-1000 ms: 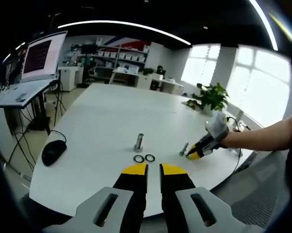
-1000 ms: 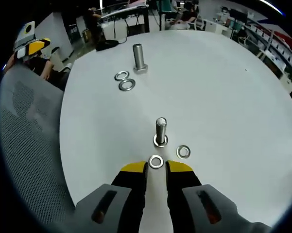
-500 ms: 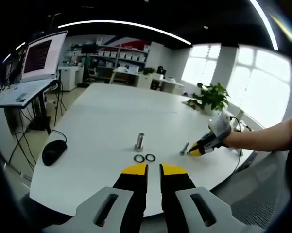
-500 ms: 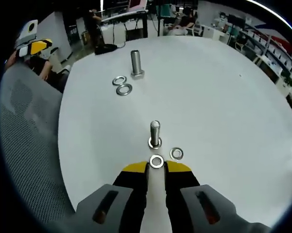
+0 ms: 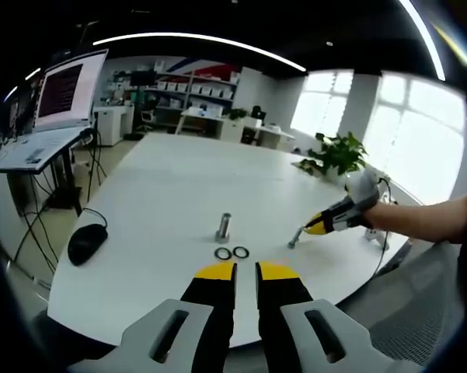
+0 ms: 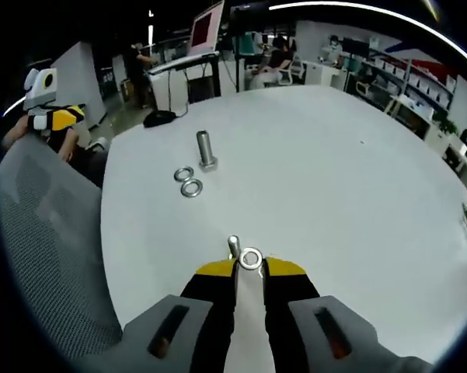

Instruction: Place the washer onto the threaded stud by aligning its center hole with the stud, sliding it down to the base, and recovering from edge contact or off-axis alignment until the washer reaches the visible bottom stop.

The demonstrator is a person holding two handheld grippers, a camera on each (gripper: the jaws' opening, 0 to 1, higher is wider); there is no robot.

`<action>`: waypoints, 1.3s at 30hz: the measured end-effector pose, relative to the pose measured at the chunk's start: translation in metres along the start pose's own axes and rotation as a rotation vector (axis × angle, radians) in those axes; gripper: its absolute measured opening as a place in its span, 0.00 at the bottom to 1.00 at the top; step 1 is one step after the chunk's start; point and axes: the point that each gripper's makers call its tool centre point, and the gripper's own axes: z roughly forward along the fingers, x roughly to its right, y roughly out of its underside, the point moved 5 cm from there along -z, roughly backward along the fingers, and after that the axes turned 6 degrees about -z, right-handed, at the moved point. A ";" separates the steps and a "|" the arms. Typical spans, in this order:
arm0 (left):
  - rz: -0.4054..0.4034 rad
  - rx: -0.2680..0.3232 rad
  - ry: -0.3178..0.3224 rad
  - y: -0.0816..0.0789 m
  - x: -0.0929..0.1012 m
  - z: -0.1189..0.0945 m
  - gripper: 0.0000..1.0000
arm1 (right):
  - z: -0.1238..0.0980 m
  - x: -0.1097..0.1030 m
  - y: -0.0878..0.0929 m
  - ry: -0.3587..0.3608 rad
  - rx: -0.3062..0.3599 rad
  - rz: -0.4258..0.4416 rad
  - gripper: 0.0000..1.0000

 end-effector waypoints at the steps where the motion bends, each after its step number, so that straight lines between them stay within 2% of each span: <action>1: -0.001 -0.001 0.000 0.000 0.000 0.000 0.07 | 0.000 0.000 -0.001 0.003 0.006 -0.003 0.14; 7: -0.002 0.001 0.000 0.000 0.000 0.000 0.07 | 0.001 -0.009 -0.011 -0.021 0.035 -0.011 0.14; 15: -0.004 0.005 -0.001 0.000 0.000 0.000 0.07 | 0.008 -0.014 -0.008 -0.022 0.007 -0.038 0.14; 20: -0.006 0.007 -0.003 0.000 -0.001 0.000 0.07 | 0.009 -0.012 -0.010 -0.005 0.016 -0.031 0.14; 39: -0.004 0.004 -0.008 0.001 -0.005 0.002 0.07 | 0.012 -0.012 -0.003 -0.008 -0.015 -0.025 0.16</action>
